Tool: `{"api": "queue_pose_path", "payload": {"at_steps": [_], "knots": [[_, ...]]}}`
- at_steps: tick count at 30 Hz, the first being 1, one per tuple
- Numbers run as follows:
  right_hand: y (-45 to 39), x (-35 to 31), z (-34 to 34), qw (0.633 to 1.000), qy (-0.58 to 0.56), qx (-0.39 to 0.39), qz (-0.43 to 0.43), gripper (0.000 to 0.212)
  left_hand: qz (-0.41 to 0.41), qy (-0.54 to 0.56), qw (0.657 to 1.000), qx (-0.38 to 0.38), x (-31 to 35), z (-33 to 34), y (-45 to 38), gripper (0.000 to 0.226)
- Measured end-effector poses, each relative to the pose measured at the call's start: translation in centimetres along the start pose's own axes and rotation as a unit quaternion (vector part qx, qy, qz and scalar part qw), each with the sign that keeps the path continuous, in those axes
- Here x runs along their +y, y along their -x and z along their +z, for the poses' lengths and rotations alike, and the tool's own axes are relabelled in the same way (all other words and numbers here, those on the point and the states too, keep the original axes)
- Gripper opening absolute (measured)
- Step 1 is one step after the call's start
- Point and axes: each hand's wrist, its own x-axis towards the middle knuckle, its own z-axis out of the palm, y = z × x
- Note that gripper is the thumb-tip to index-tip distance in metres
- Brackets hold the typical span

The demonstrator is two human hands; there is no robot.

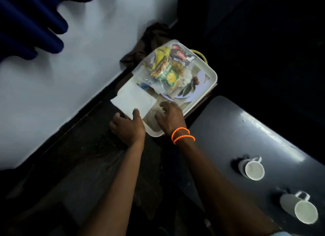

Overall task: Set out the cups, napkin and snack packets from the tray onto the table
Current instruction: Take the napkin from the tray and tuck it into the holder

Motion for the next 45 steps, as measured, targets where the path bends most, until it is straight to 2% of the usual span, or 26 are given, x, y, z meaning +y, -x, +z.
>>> {"api": "queue_pose_path", "payload": {"at_steps": [2, 4, 11, 14, 15, 16, 18, 19, 20, 21, 23, 25, 26, 28, 30, 31, 32, 35, 37, 39, 41, 43, 45], "knots": [[-0.8, -1.3, 1.7, 1.000, 0.002, -0.030, 0.010, 0.042, -0.083, 0.104, 0.990, -0.045, -0.2, -0.2, -1.9, 0.065], [-1.1, -2.3, 3.3, 0.999, -0.004, -0.044, 0.020, 0.042, -0.104, 0.172, 0.977, -0.075, -0.3, -0.3, -3.1, 0.044], [-1.5, -3.2, 6.2, 0.996, -0.035, -0.045, 0.075, 0.036, -0.058, 0.157, 0.985, -0.043, 1.2, -0.3, -4.9, 0.014], [-1.7, -3.1, 6.0, 0.981, -0.102, -0.020, 0.162, 0.025, -0.024, 0.199, 0.979, -0.032, 2.1, -0.5, -4.6, 0.015], [-1.9, -3.2, 5.7, 0.963, -0.160, -0.002, 0.216, 0.020, -0.016, 0.221, 0.975, -0.033, 2.3, -0.6, -4.3, 0.014], [-2.1, -3.4, 5.1, 0.926, -0.254, 0.011, 0.278, 0.020, -0.010, 0.240, 0.970, -0.041, 2.6, -0.6, -4.0, 0.012], [-2.5, -3.5, 4.0, 0.790, -0.489, -0.004, 0.370, 0.030, -0.011, 0.293, 0.954, -0.066, 3.2, -0.7, -3.2, 0.004], [-2.7, -3.3, 3.3, 0.728, -0.569, -0.018, 0.382, 0.037, -0.021, 0.328, 0.940, -0.089, 3.6, -0.8, -2.9, 0.001], [-2.9, -3.1, 2.6, 0.694, -0.613, -0.036, 0.375, 0.043, -0.036, 0.360, 0.924, -0.120, 4.0, -0.8, -2.6, 0.003], [-3.2, -2.8, 1.7, 0.679, -0.640, -0.057, 0.356, 0.047, -0.052, 0.388, 0.906, -0.159, 4.3, -0.9, -2.4, 0.004], [-3.6, -1.8, -0.2, 0.668, -0.676, -0.095, 0.297, 0.045, -0.060, 0.395, 0.889, -0.225, 4.6, -0.7, -2.2, 0.007], [-3.9, -1.0, -2.0, 0.680, -0.674, -0.115, 0.267, 0.034, -0.032, 0.339, 0.905, -0.255, 4.5, -0.1, -2.0, 0.006], [-4.0, -0.5, -2.7, 0.708, -0.646, -0.110, 0.263, 0.028, -0.024, 0.318, 0.912, -0.259, 4.5, 0.3, -1.8, 0.004], [-4.0, 0.9, -3.9, 0.794, -0.547, -0.065, 0.257, 0.017, -0.043, 0.291, 0.916, -0.272, 4.6, 1.4, -1.1, 0.006], [-3.5, 2.5, -5.3, 0.879, -0.419, -0.019, 0.228, 0.021, -0.079, 0.246, 0.916, -0.307, 4.6, 2.7, 0.1, 0.017], [-3.1, 3.3, -6.2, 0.905, -0.365, 0.010, 0.216, 0.027, -0.082, 0.214, 0.918, -0.324, 4.5, 3.4, 0.9, 0.020], [-2.7, 4.2, -7.0, 0.917, -0.338, 0.040, 0.209, 0.030, -0.066, 0.183, 0.925, -0.327, 4.4, 4.1, 1.6, 0.020], [-0.8, 6.6, -9.6, 0.911, -0.358, 0.099, 0.178, 0.031, 0.036, 0.110, 0.949, -0.295, 4.4, 5.9, 4.5, 0.025], [0.8, 8.2, -11.2, 0.900, -0.375, 0.131, 0.179, 0.032, 0.038, 0.112, 0.945, -0.304, 4.8, 7.2, 7.1, 0.027], [2.7, 10.1, -13.1, 0.873, -0.415, 0.175, 0.185, 0.032, -0.006, 0.146, 0.927, -0.346, 5.1, 8.8, 10.0, 0.031], [4.9, 12.0, -15.1, 0.832, -0.472, 0.218, 0.192, 0.029, -0.002, 0.142, 0.913, -0.383, 5.3, 10.5, 13.2, 0.038], [7.1, 14.1, -16.7, 0.791, -0.523, 0.235, 0.214, 0.039, 0.013, 0.117, 0.895, -0.431, 5.3, 12.1, 16.6, 0.035], [9.3, 16.3, -18.1, 0.774, -0.514, 0.245, 0.277, 0.046, 0.006, 0.090, 0.867, -0.489, 5.0, 13.7, 20.1, 0.031]]}}
